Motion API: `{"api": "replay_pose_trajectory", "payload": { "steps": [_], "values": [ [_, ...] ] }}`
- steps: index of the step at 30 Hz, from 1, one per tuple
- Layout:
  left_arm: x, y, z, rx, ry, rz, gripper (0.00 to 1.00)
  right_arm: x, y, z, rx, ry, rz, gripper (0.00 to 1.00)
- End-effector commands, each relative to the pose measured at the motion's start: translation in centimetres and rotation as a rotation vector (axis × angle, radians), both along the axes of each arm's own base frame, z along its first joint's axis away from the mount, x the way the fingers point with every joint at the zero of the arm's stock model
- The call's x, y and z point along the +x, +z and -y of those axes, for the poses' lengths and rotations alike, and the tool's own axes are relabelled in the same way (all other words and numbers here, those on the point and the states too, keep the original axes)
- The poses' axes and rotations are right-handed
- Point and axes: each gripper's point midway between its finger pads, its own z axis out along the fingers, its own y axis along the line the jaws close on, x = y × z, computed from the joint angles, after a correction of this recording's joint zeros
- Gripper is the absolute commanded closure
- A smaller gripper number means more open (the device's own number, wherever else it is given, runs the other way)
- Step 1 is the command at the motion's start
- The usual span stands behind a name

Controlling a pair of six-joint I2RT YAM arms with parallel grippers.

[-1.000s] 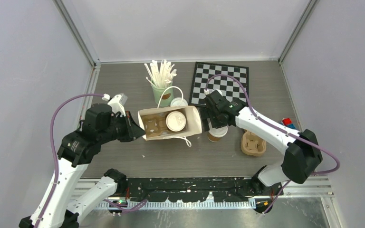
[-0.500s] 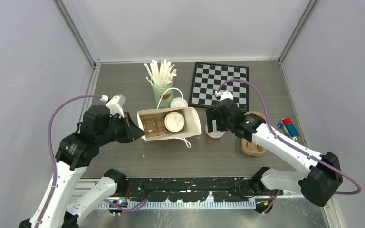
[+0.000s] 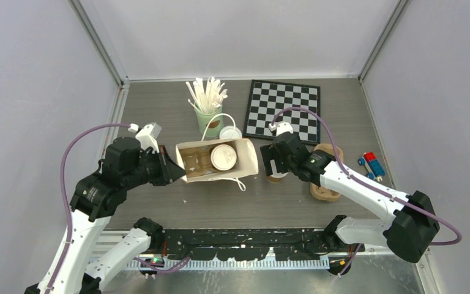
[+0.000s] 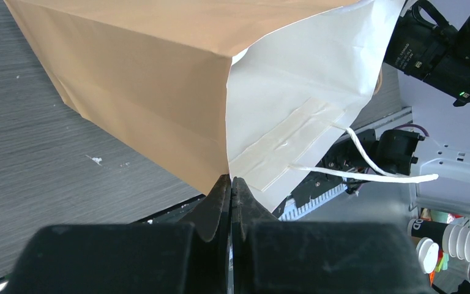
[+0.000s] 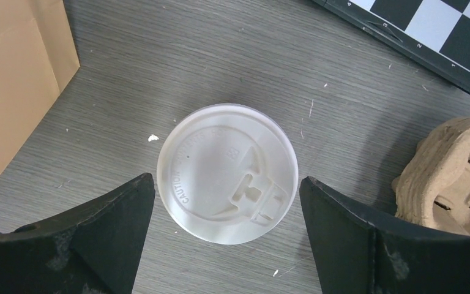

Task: Pack the takeout coffee

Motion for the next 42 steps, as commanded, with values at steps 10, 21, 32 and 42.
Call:
{"api": "replay_pose_trajectory", "payload": {
  "steps": [10, 21, 32, 42],
  "values": [
    [0.0, 1.4, 0.2, -0.027, -0.015, 0.056, 1.00, 0.5, 0.0, -0.7, -0.077, 0.021, 0.052, 0.10],
    [0.1, 1.3, 0.4, -0.027, -0.023, 0.048, 1.00, 0.4, 1.4, 0.4, -0.084, -0.010, 0.093, 0.19],
    [0.4, 1.8, 1.6, -0.070, -0.061, 0.051, 1.00, -1.7, 12.7, 2.8, 0.035, -0.009, 0.225, 0.23],
    [0.8, 1.8, 2.1, -0.131, -0.042, 0.068, 1.00, -3.6, 26.2, 2.0, 0.126, 0.164, 0.372, 0.23]
  ]
}}
